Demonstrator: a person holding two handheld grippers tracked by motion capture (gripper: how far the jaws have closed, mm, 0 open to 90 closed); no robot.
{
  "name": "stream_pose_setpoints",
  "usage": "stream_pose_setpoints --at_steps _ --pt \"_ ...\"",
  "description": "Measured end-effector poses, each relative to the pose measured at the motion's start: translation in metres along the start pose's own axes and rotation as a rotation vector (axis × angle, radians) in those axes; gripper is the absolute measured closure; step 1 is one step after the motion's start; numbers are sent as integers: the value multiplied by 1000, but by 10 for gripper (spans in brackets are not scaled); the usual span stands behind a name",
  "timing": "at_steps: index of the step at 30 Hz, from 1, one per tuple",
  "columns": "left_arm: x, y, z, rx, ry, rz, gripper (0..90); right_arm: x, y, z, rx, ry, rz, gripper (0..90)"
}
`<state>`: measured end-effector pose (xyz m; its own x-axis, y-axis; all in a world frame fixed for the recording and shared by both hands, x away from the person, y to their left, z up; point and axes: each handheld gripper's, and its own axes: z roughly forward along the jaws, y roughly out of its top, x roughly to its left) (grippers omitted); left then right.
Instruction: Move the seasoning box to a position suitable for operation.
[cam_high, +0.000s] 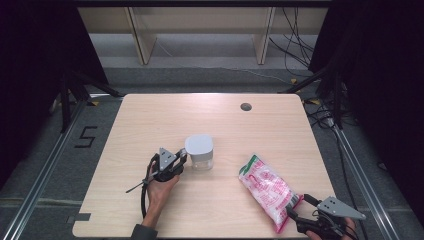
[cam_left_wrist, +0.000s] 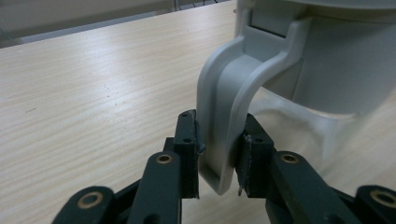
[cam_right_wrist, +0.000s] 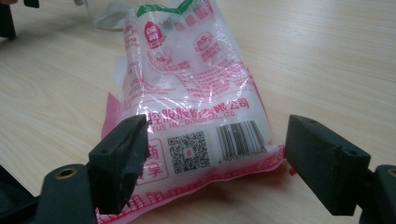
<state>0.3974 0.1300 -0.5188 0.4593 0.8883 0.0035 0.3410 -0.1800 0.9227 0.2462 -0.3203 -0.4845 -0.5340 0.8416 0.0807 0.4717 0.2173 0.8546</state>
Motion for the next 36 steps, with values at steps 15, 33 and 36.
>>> stream_pose_setpoints --at_steps 15,33,36 --pt "-18 2 -2 19 -42 43 745 1 0 -1 8 -8 6 228" --pt "-37 1 -9 32 -77 20 725 0 0 0 3 -4 2 228" --pt "-38 1 -9 33 -79 11 725 -1 0 0 2 -16 -8 228"
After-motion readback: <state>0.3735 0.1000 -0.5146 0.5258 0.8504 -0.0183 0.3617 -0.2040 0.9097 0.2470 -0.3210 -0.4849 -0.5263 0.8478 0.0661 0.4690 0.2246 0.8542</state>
